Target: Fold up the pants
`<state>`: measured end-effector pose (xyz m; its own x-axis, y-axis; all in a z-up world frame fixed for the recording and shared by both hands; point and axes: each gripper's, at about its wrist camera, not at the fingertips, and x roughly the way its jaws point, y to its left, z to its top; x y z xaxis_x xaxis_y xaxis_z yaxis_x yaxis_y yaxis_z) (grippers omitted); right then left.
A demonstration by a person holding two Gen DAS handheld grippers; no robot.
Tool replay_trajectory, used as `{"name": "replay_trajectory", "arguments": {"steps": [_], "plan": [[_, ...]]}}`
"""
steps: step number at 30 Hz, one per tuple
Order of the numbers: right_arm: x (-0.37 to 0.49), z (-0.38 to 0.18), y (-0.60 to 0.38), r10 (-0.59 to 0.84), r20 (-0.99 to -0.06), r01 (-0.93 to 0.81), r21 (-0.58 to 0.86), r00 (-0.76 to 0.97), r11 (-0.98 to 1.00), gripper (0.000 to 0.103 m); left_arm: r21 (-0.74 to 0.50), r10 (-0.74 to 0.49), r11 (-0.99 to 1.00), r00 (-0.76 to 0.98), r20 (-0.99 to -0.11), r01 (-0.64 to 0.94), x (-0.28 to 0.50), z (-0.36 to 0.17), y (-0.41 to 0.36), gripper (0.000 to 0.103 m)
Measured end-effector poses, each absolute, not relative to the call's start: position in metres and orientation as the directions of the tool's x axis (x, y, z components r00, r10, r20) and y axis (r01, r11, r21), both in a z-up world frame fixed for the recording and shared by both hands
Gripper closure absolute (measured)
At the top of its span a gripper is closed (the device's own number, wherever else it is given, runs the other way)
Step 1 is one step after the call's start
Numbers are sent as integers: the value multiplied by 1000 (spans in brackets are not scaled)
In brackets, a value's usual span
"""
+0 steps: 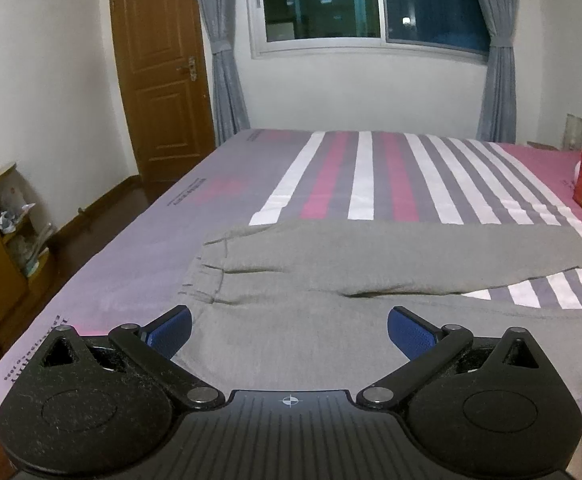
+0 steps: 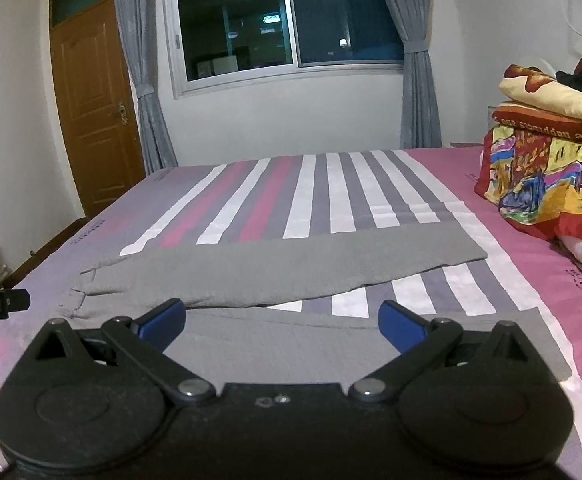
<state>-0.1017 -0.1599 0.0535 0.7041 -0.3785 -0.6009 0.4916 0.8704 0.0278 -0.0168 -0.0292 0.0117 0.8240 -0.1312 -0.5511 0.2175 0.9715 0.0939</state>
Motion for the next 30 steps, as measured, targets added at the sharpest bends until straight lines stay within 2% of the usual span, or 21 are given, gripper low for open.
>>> {"name": "replay_trajectory", "arguments": {"steps": [30], "plan": [[-67,47,-160,-365,-617,477,19,697,878,0,126,-103,970,820,-563,208,22,5,-44,0]]}}
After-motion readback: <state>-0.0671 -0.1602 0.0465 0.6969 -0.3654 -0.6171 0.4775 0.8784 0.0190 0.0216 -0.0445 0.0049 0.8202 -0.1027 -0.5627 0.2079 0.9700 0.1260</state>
